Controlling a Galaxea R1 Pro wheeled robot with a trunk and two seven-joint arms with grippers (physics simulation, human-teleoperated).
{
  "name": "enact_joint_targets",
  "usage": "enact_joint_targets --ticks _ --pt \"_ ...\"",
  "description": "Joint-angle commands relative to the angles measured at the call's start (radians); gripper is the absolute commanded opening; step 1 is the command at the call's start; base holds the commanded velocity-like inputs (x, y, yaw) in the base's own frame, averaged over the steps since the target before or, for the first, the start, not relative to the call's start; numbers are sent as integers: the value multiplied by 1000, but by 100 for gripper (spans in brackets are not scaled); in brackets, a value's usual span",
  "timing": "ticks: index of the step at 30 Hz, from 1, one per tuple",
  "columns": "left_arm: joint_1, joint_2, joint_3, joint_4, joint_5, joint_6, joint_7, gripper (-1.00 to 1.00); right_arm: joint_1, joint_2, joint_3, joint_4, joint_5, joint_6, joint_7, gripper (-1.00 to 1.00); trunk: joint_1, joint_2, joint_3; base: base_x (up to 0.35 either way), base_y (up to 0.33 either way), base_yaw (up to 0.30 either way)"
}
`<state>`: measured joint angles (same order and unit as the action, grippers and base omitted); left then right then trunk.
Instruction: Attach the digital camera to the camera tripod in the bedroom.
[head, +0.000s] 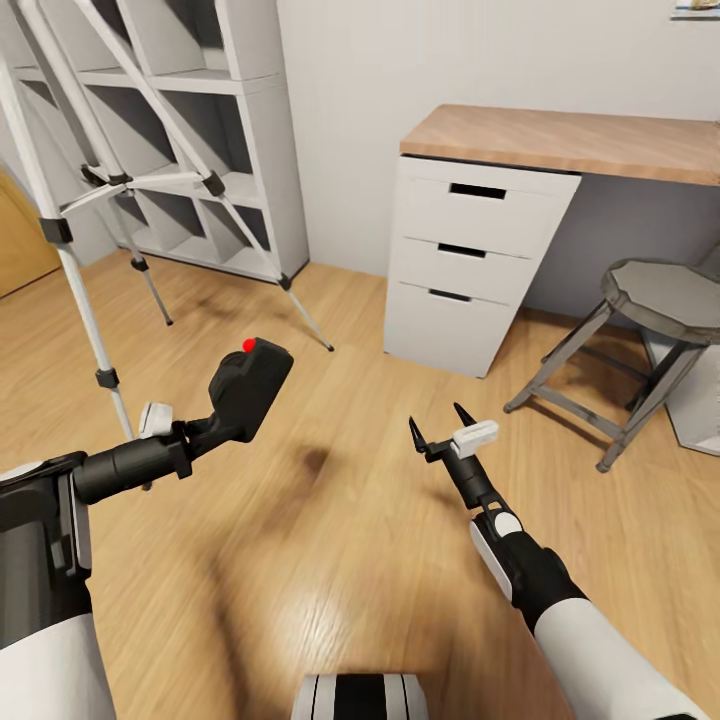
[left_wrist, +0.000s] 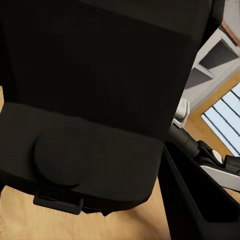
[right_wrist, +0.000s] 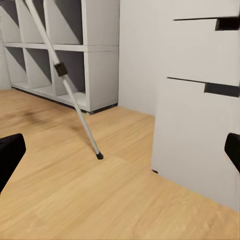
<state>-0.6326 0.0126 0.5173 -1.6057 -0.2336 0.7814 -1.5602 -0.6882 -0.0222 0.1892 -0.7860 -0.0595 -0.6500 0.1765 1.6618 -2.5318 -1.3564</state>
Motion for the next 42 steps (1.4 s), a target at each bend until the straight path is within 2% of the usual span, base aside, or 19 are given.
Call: enact_joint_targets --ticks 1,42 --pt "-1 0 1 -1 -10 7 -11 -100 -1 -1 3 1 -6 -3 3 100 -1 0 3 0 0 0" --pt "-1 -2 0 0 -10 10 -11 -100 -1 -1 3 7 -6 -4 3 100 -19 10 162 0 0 0"
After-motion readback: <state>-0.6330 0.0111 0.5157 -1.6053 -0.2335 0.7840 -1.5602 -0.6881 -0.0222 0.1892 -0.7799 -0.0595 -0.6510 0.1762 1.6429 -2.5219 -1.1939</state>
